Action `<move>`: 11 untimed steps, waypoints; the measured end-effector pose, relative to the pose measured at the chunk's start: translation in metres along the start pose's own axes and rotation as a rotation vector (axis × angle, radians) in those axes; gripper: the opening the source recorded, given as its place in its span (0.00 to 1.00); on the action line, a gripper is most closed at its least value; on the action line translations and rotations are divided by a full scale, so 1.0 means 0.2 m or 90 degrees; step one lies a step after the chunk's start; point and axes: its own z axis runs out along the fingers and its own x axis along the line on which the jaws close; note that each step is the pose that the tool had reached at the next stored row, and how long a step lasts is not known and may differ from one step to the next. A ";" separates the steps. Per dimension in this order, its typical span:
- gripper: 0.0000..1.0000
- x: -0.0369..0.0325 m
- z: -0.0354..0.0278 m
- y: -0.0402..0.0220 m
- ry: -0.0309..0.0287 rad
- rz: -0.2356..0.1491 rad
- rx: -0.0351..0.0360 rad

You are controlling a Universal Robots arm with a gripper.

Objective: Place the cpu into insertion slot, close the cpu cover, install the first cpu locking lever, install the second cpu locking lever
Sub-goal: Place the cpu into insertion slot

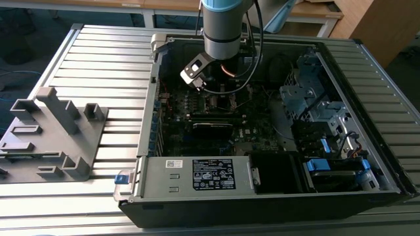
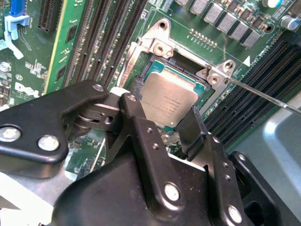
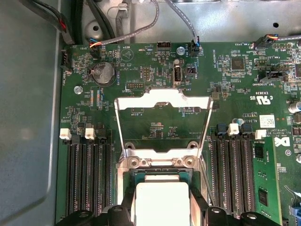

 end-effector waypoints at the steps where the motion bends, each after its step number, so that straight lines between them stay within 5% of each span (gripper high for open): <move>1: 0.55 0.001 0.003 0.001 0.0011 0.000 -0.0006; 11: 0.60 0.000 -0.010 0.001 0.0000 0.000 0.0000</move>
